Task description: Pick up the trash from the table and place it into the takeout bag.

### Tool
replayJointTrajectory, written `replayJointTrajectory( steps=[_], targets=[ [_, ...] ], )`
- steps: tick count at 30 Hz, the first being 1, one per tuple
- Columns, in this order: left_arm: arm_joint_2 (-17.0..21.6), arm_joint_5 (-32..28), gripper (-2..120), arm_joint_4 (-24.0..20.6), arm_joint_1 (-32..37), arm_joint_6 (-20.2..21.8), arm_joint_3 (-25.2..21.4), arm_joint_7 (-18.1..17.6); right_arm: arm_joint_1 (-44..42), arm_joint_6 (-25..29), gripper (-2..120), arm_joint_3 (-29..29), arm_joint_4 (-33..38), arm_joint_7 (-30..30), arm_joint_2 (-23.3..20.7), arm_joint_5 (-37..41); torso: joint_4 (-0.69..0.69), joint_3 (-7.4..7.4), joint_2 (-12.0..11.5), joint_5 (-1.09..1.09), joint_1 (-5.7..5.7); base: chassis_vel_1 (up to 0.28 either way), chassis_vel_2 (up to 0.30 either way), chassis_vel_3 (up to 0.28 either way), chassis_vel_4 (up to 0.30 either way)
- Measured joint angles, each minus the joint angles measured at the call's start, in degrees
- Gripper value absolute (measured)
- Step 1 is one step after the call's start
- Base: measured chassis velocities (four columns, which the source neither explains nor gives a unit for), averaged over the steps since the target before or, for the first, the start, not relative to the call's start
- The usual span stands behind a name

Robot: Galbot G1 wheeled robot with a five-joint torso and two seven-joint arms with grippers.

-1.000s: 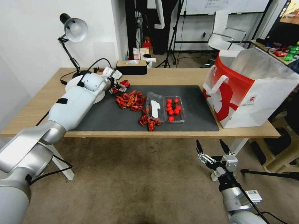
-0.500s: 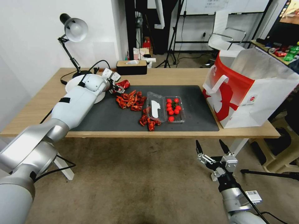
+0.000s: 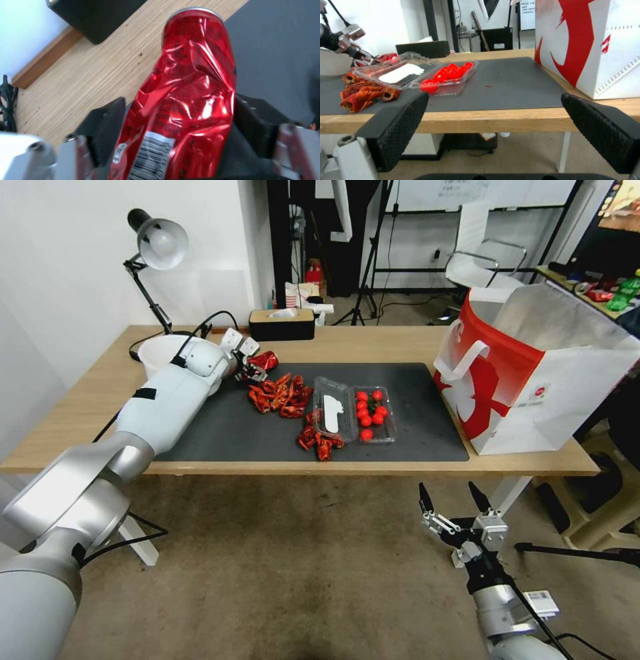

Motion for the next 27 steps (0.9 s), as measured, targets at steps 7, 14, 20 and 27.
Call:
replayJointTrajectory(
  steps=[7,14,20,27],
  targets=[
    [0.0,-0.1,47,-0.1,0.0,0.0,0.2,-0.1,0.1,0.0,100,-0.1,0.0,0.0,0.0,0.0,0.00,0.00,0.0,0.00,0.00,0.000,0.000,0.000,0.000],
    [0.8,-0.3,24,-1.9,0.6,-0.1,0.3,-0.5,0.1,0.0,100,-0.3,0.0,0.0,0.2,0.0,-0.01,0.00,0.0,0.00,0.00,0.000,0.000,0.000,0.000],
    [1.8,-1.4,19,-4.1,0.8,-0.1,0.2,-1.1,0.2,0.0,100,-0.6,0.0,0.0,0.2,-0.1,0.00,0.00,0.0,0.00,0.00,0.000,0.000,0.000,0.000],
    [3.6,-5.7,19,-12.8,1.7,0.1,-2.0,-2.5,0.2,0.0,100,-0.7,0.2,0.1,0.3,-0.4,0.00,0.00,0.0,0.00,0.00,0.000,0.000,0.000,0.000]
  ],
)
